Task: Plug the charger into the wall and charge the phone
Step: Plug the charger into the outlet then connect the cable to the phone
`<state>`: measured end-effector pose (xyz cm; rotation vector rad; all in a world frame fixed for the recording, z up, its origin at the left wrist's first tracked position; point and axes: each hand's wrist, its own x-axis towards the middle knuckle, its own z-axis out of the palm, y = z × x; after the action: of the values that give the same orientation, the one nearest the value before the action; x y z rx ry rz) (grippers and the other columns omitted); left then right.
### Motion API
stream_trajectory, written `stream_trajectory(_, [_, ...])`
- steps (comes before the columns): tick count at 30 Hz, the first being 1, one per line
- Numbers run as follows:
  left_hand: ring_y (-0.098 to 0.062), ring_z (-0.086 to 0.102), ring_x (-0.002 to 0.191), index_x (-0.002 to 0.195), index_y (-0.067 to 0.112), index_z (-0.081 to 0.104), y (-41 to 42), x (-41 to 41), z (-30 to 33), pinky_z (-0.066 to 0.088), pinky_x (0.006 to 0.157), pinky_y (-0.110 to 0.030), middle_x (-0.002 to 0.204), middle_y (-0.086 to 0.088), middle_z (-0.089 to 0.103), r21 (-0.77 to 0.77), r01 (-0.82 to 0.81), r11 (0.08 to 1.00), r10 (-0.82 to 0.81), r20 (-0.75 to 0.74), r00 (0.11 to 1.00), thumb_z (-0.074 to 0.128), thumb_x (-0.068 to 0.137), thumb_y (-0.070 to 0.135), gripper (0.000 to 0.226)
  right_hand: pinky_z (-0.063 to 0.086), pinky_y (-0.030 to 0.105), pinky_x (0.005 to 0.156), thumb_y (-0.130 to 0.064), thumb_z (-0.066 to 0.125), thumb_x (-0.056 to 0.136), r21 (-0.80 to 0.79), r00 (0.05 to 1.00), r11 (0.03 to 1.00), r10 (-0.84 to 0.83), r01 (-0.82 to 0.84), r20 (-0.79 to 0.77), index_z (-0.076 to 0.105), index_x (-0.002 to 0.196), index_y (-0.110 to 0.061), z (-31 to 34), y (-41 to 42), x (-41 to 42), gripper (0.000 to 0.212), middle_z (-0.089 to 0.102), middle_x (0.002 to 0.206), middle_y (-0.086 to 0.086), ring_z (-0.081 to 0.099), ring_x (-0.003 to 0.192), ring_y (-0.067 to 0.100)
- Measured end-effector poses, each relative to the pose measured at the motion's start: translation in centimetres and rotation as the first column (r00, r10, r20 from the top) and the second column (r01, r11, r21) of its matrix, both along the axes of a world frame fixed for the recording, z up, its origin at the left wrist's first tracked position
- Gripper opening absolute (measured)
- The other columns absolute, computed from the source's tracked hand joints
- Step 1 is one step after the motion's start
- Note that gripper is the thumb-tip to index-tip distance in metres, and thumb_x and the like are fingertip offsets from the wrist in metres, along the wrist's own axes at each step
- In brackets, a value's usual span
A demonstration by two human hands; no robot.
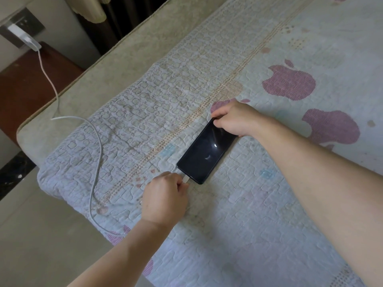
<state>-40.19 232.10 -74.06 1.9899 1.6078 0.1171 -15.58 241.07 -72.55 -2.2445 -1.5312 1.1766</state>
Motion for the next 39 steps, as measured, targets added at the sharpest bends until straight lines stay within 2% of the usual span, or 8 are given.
stream_trajectory(2, [-0.023,0.058,0.059,0.066,0.003,0.066,0.2,0.0,0.0,0.052,0.054,-0.041,0.067,-0.003,0.060,-0.010,0.012,1.000,-0.013,-0.012,1.000,0.067,0.087,0.012,0.023,0.015,0.035,0.123,-0.017,0.058,0.091,0.004,0.998,0.999,0.041,-0.042,0.050,0.066,0.129,-0.030,0.2,-0.2,-0.1,0.040,0.047,0.142,-0.020,0.025,0.145,0.009])
stream_trajectory(8, [-0.026,0.062,0.066,0.071,0.004,0.068,0.7,-0.1,0.3,0.054,0.058,-0.044,0.071,-0.005,0.065,-0.037,0.046,0.998,-0.048,-0.052,0.998,0.064,0.087,0.015,0.020,0.011,0.037,0.124,-0.013,0.058,0.093,-0.024,0.993,0.998,0.064,-0.062,0.099,0.061,0.135,-0.030,1.0,-0.6,-0.7,0.045,0.039,0.149,-0.009,0.027,0.142,0.011])
stream_trajectory(13, [-0.027,0.062,0.065,0.068,0.004,0.066,0.7,-0.3,0.5,0.052,0.057,-0.044,0.071,-0.005,0.063,-0.046,0.046,0.998,-0.050,-0.077,0.996,0.062,0.086,0.017,0.022,0.029,0.037,0.119,-0.015,0.054,0.096,-0.132,0.998,0.991,0.002,0.007,0.070,0.051,0.143,-0.038,1.4,-0.9,-1.0,0.053,0.029,0.163,0.004,0.025,0.148,0.024])
stream_trajectory(18, [-0.024,0.063,0.065,0.071,0.008,0.069,0.8,-0.2,1.0,0.056,0.059,-0.042,0.074,-0.002,0.065,-0.062,0.054,0.997,-0.060,-0.099,0.993,0.061,0.087,0.022,0.022,0.040,0.031,0.108,-0.013,0.052,0.096,-0.159,0.999,0.987,-0.018,0.025,0.045,0.046,0.146,-0.037,1.5,-1.0,-1.1,0.056,0.042,0.156,0.004,0.041,0.139,0.025])
stream_trajectory(27, [-0.021,0.047,0.050,0.060,0.004,0.056,0.1,-0.6,1.1,0.036,0.046,-0.032,0.067,-0.007,0.058,-0.062,0.033,0.998,-0.038,-0.081,0.996,0.061,0.086,0.020,0.031,0.037,0.035,0.113,-0.015,0.053,0.095,-0.139,0.998,0.989,-0.039,0.045,0.049,0.045,0.147,-0.032,1.1,-1.3,-0.9,0.056,0.037,0.159,0.006,0.034,0.144,0.025])
stream_trajectory(32, [-0.020,0.048,0.049,0.060,0.005,0.058,0.2,-0.6,1.1,0.037,0.044,-0.032,0.065,-0.006,0.059,-0.044,0.025,0.999,-0.028,-0.080,0.996,0.063,0.086,0.021,0.031,0.039,0.032,0.109,-0.015,0.053,0.095,-0.135,0.998,0.989,-0.062,0.065,0.027,0.045,0.147,-0.031,1.0,-1.3,-0.9,0.055,0.042,0.156,0.004,0.038,0.141,0.024])
stream_trajectory(36, [-0.021,0.060,0.063,0.069,0.010,0.067,0.1,-0.8,1.6,0.053,0.055,-0.038,0.075,0.000,0.061,-0.016,0.037,0.999,-0.039,-0.098,0.994,0.065,0.086,0.025,0.022,0.033,0.020,0.098,-0.012,0.053,0.095,-0.069,0.996,0.994,-0.087,0.087,-0.001,0.053,0.141,-0.028,1.3,-1.5,-0.7,0.049,0.045,0.150,-0.001,0.037,0.139,0.016])
stream_trajectory(39, [-0.021,0.063,0.079,0.087,0.018,0.073,0.0,-0.9,2.4,0.055,0.064,-0.035,0.093,0.004,0.065,0.023,0.035,0.999,-0.034,-0.050,0.998,0.068,0.087,0.029,0.012,0.037,0.022,0.089,-0.016,0.054,0.093,-0.060,0.996,0.994,-0.086,0.086,0.005,0.052,0.140,-0.030,1.9,-2.2,-0.4,0.049,0.052,0.146,-0.004,0.047,0.130,0.017])
